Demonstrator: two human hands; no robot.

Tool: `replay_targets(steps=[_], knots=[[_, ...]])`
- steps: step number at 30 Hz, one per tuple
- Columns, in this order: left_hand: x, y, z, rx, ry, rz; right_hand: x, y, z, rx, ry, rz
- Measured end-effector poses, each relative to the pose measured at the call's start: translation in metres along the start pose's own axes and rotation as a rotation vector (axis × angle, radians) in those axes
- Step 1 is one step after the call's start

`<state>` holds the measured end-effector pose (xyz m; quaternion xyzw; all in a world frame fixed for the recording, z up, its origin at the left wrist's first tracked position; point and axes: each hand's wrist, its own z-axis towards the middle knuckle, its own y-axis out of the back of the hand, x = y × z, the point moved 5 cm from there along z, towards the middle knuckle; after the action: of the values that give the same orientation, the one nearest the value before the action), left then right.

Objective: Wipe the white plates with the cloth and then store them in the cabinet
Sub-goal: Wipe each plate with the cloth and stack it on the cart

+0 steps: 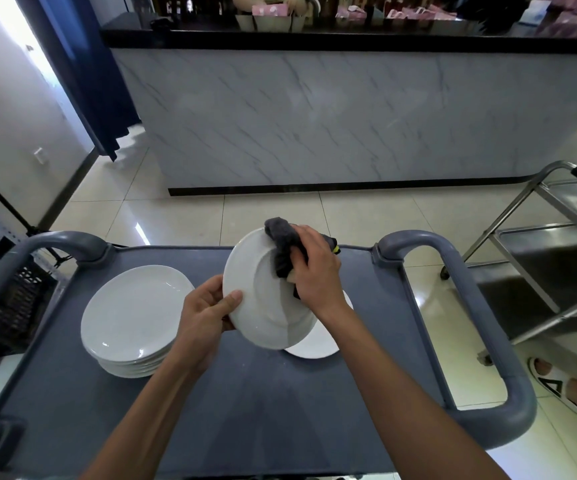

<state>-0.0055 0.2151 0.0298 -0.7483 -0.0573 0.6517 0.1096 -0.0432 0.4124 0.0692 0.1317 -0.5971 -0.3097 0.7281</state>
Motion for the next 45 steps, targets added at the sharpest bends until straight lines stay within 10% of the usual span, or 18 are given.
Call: replay_targets(steps=[17, 33, 45], knots=[[-0.008, 0.011, 0.015, -0.188, 0.018, -0.219, -0.007, -0.007, -0.032, -0.060, -0.043, 0.113], [-0.026, 0.004, 0.021, -0.300, 0.029, -0.275, 0.015, -0.038, -0.079, -0.150, 0.327, 0.003], [-0.026, 0.014, 0.027, -0.185, 0.070, -0.289, -0.021, -0.003, -0.052, -0.202, 0.045, 0.314]])
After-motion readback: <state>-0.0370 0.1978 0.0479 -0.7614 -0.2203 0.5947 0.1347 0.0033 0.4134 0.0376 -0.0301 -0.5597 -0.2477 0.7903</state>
